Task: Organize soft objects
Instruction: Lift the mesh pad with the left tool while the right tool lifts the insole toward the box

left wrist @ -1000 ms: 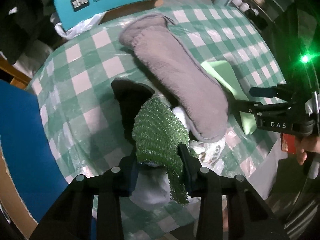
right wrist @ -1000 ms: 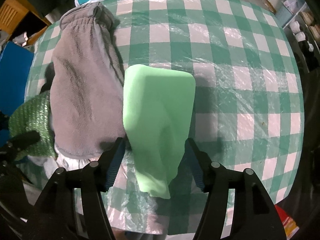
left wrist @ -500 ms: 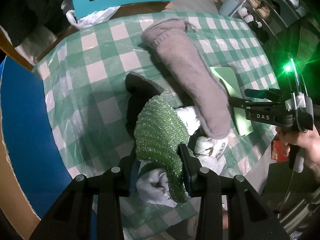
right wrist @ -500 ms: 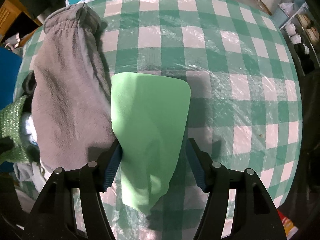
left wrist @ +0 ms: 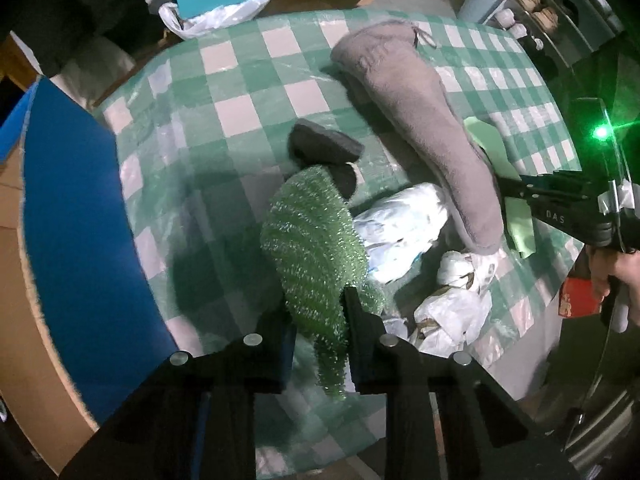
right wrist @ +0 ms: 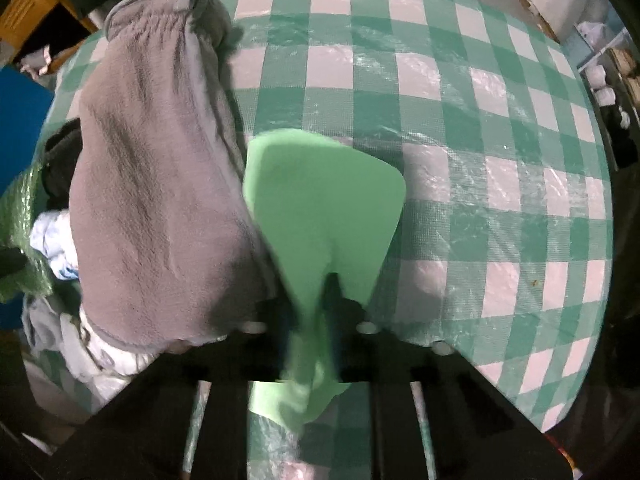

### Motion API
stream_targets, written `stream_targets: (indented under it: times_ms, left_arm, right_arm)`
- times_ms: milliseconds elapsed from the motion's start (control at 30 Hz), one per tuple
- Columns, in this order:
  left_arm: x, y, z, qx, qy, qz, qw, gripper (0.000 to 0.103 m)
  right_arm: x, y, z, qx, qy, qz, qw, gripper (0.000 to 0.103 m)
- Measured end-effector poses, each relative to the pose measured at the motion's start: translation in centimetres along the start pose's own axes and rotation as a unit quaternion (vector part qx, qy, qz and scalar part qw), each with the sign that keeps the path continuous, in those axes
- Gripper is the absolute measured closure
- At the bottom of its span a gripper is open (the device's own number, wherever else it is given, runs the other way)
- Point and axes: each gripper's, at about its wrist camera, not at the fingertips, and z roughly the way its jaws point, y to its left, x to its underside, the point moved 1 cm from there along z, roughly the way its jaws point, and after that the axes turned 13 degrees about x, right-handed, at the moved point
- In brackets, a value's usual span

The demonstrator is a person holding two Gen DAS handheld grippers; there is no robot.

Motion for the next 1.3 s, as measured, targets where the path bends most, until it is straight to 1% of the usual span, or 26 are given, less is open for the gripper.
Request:
stream_targets:
  times_ms: [33,167,400,467,533,567,667,733,800,1067,1300]
  left_arm:
    - [0.1,0.0,-0.2,-0.004,-0.004,0.002,1.0000,0.086]
    - [0.4,0.1,-1.1,-0.007,-0.013,0.012,0.9998,0.089]
    - [0.8,-0.1,-1.9,-0.021,-0.024,0.022,0.9993,0.089]
    - [0.9,0.0,-2.2,-0.023,-0.027,0.024,0.9991,0.089]
    - [1.1,0.1,-2.7,-0.028,-0.034,0.026,0.9987,0.089]
    - [1.2,0.1,-3.0,-0.030,-0.039,0.027,0.9984,0.089]
    - [1.3,0.0,-3.7,-0.035,-0.048,0.029,0.9978,0.090]
    - [1.4,-0.1,-4.2,-0.041,-0.055,0.032,0.9972,0.090]
    - [1.5,-0.4,-4.7,-0.049,-0.061,0.038,0.9962,0.090]
    - [1.9,-1.0,-6.8,-0.071,-0.085,0.051,0.9926,0.090]
    - [2.6,-1.4,-8.4,-0.077,-0.101,0.058,0.9902,0.090]
  right_arm:
    - [0.0,0.0,0.0,-0.001,-0.002,0.001,1.000,0.094]
    - [-0.2,0.0,-0.6,-0.004,-0.010,0.003,1.000,0.095]
    - [-0.6,-0.7,-2.7,-0.007,-0.039,0.014,0.999,0.096]
    - [-0.2,-0.6,-3.3,-0.009,-0.047,0.016,0.999,0.096]
    - [-0.4,-1.4,-4.3,-0.012,-0.053,0.019,0.998,0.096]
    - [-0.6,-1.0,-5.2,-0.010,-0.056,0.019,0.998,0.096]
    - [-0.4,-0.8,-6.1,-0.013,-0.065,0.022,0.998,0.096]
    - [0.3,-0.6,-6.7,-0.017,-0.071,0.023,0.997,0.096]
    - [1.3,-2.4,-8.0,-0.018,-0.079,0.023,0.996,0.096]
    - [1.3,-0.8,-12.0,-0.026,-0.109,0.017,0.994,0.096]
    - [1.3,1.4,-15.2,-0.042,-0.138,-0.006,0.989,0.096]
